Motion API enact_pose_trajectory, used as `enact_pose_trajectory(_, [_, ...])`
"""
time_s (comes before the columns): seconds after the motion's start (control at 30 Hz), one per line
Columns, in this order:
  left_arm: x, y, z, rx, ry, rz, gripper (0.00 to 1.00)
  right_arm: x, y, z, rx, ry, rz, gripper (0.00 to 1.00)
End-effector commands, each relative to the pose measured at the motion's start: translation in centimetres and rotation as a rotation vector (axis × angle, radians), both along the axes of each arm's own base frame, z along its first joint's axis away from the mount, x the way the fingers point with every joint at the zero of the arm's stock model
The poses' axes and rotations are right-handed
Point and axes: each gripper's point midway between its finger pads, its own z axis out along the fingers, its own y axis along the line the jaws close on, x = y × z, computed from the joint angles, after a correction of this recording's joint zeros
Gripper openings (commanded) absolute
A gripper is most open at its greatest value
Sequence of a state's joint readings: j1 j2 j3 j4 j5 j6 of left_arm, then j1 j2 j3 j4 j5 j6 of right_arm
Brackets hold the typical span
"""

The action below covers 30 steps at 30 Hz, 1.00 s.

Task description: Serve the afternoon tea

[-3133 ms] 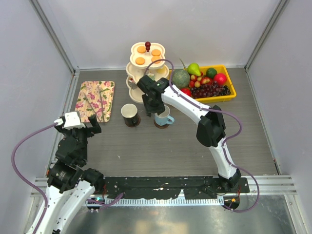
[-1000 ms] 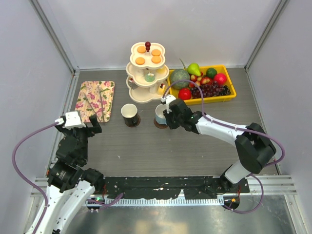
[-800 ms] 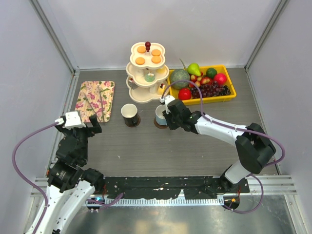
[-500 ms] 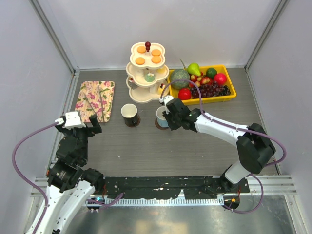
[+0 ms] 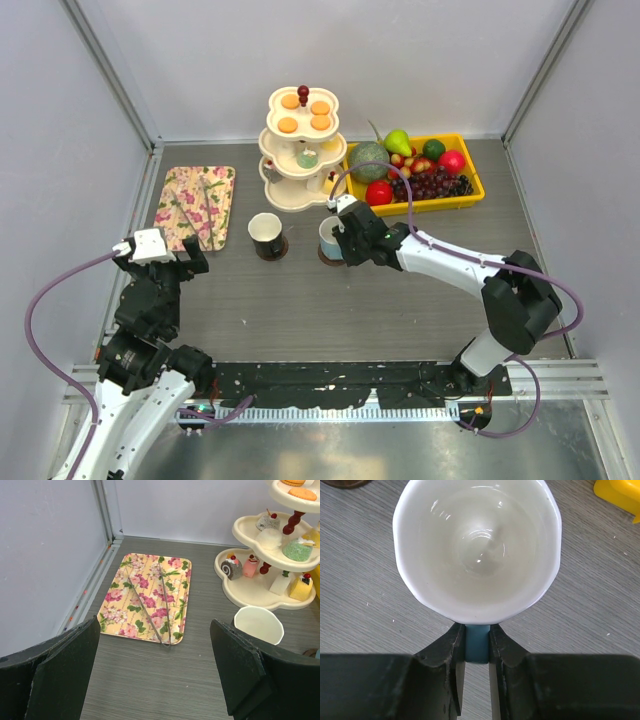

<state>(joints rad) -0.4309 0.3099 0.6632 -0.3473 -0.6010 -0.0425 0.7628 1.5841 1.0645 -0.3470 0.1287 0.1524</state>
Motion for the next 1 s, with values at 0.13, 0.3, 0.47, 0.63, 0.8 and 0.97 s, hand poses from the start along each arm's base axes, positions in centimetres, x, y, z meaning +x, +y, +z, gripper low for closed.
enact_pose_trajectory(0.13, [0.1,-0.1,1.2,-0.012,-0.047,-0.006,0.99,0.8,1.5,2.7,0.093,-0.052,-0.036,0.40])
enact_pose_trajectory(0.3, [0.2,-0.1,1.0,-0.011,-0.043,-0.001,0.99,1.2,1.2,6.1,0.123,-0.112,-0.057,0.76])
enact_pose_trajectory(0.47, [0.1,0.1,1.0,-0.013,-0.044,0.011,0.99,2.4,-2.3,10.8,0.131,-0.248,-0.184,0.94])
enact_pose_trajectory(0.63, [0.0,0.8,1.1,-0.016,-0.058,0.050,0.99,3.0,-9.3,13.4,0.144,-0.353,-0.376,0.96])
enact_pose_trajectory(0.8, [-0.3,1.9,1.2,-0.010,-0.076,0.110,0.99,2.1,-18.9,17.0,0.185,-0.495,-0.616,0.95])
enact_pose_trajectory(0.97, [-0.8,3.3,1.4,0.003,-0.101,0.182,0.99,-1.9,-26.0,20.1,0.068,-0.698,-0.796,0.96])
